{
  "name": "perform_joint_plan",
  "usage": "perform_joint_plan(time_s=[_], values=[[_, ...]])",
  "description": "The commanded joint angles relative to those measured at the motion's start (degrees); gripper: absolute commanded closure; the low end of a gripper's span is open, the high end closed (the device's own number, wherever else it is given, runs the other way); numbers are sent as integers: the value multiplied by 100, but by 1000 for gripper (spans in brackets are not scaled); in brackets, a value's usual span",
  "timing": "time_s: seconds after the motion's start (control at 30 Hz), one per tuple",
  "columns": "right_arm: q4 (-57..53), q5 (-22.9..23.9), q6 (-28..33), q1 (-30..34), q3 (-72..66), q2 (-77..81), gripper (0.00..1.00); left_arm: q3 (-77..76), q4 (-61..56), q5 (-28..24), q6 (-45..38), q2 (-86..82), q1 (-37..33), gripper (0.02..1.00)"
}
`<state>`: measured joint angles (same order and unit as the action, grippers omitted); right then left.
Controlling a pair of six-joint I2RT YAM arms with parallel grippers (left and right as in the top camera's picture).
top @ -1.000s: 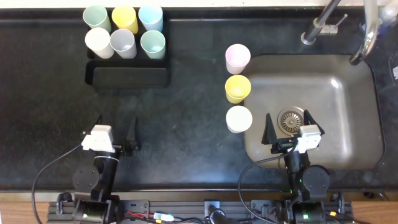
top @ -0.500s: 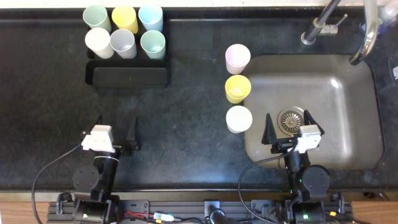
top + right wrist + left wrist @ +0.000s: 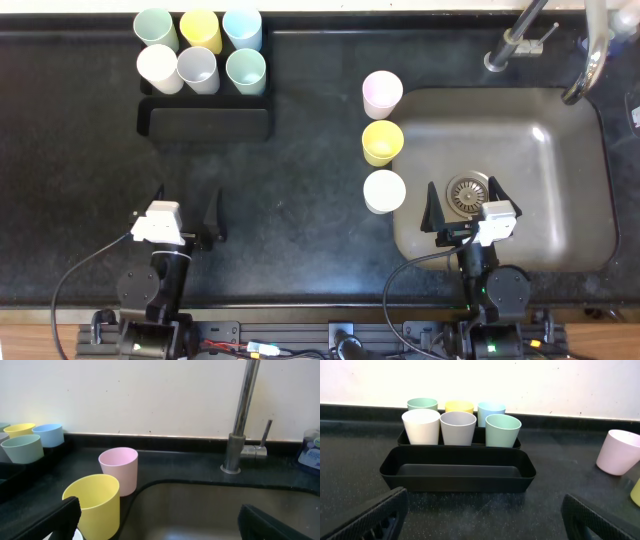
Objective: Store Cups
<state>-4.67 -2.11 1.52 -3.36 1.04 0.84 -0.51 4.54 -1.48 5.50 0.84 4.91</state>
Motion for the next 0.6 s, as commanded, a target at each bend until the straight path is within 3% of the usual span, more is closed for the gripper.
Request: perform_joint_plan(time_s=[0.03,0.4,0.6], values=[[37,28,-26,35,-76,-59,3,7,24,9,-120,-68,42,18],[37,28,-26,35,-76,-59,3,-79,-101,7,-92,92,42,18],[37,28,-26,35,-76,-59,3,-1580,-101,-173,-52,1587,31,18]])
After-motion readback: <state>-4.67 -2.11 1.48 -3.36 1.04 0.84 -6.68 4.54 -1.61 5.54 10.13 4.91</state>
